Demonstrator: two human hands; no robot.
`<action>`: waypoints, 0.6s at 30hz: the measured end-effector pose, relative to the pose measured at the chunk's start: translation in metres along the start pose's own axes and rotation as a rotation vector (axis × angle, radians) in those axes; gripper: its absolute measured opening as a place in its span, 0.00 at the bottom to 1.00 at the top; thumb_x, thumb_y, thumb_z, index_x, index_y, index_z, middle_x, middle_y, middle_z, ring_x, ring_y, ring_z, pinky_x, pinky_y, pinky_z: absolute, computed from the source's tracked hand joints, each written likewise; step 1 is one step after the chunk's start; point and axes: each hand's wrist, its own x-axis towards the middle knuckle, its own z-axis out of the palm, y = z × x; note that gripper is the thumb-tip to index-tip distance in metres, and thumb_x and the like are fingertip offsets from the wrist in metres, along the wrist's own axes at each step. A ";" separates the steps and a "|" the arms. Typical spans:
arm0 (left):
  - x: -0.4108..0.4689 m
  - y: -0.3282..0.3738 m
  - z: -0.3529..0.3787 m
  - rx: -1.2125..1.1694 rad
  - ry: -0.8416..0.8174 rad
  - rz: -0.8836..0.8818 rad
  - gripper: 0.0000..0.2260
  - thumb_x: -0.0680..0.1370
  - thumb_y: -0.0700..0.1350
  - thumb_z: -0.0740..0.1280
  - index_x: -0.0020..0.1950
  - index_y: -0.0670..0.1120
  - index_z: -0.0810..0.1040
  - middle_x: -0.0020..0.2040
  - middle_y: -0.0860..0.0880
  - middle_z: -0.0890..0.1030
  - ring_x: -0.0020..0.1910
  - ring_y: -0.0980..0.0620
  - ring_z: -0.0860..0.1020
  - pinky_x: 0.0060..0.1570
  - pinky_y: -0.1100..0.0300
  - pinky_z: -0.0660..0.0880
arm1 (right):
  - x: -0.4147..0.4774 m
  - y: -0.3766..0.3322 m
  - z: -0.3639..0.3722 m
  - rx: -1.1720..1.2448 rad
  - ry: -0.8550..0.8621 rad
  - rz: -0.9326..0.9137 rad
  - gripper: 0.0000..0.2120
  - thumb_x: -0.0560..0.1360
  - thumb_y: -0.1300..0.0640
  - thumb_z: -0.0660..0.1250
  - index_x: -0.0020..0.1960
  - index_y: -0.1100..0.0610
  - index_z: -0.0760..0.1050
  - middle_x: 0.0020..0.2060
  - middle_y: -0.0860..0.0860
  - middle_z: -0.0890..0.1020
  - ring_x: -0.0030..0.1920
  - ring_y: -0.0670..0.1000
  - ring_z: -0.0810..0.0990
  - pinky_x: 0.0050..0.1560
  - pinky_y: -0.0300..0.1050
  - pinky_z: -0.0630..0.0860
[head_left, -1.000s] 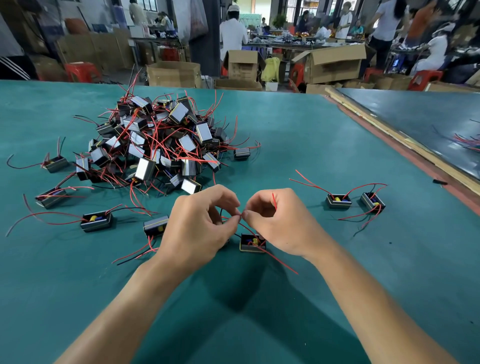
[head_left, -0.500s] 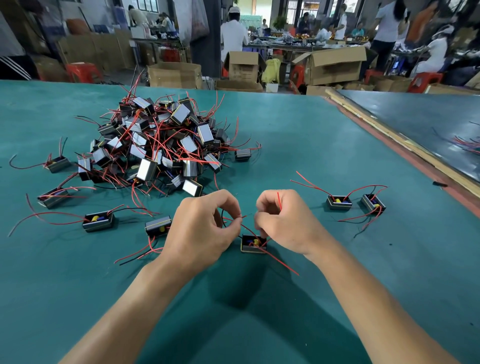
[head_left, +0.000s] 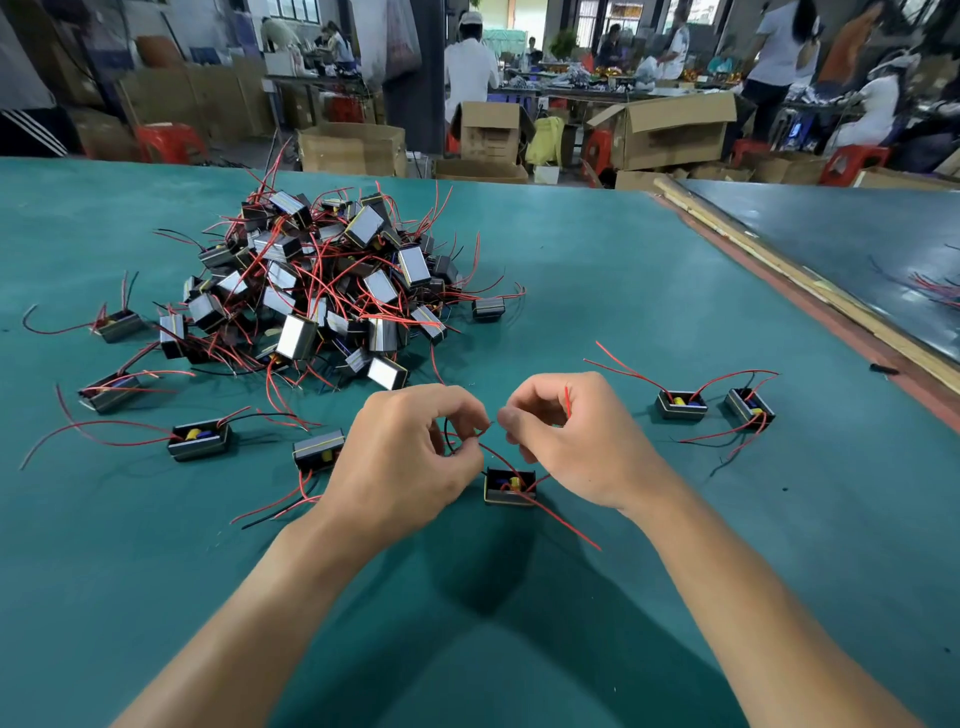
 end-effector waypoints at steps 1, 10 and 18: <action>0.000 0.000 0.000 -0.002 -0.015 0.001 0.08 0.69 0.41 0.71 0.39 0.54 0.79 0.35 0.58 0.78 0.27 0.53 0.72 0.29 0.66 0.68 | 0.000 0.000 0.002 -0.005 0.014 -0.006 0.12 0.76 0.59 0.70 0.34 0.53 0.77 0.28 0.51 0.80 0.30 0.48 0.75 0.36 0.49 0.75; -0.001 -0.004 0.003 -0.054 -0.044 -0.069 0.03 0.72 0.45 0.69 0.41 0.53 0.77 0.31 0.55 0.77 0.26 0.55 0.71 0.31 0.60 0.71 | 0.000 -0.004 0.002 0.076 0.144 0.014 0.11 0.73 0.49 0.71 0.38 0.56 0.79 0.29 0.48 0.80 0.27 0.42 0.71 0.33 0.35 0.68; 0.001 -0.005 0.004 -0.040 0.063 -0.090 0.09 0.77 0.46 0.69 0.38 0.50 0.74 0.30 0.57 0.75 0.26 0.53 0.69 0.30 0.59 0.69 | 0.003 -0.009 -0.011 0.387 0.137 0.133 0.07 0.74 0.58 0.70 0.38 0.58 0.78 0.31 0.48 0.80 0.25 0.47 0.75 0.23 0.37 0.69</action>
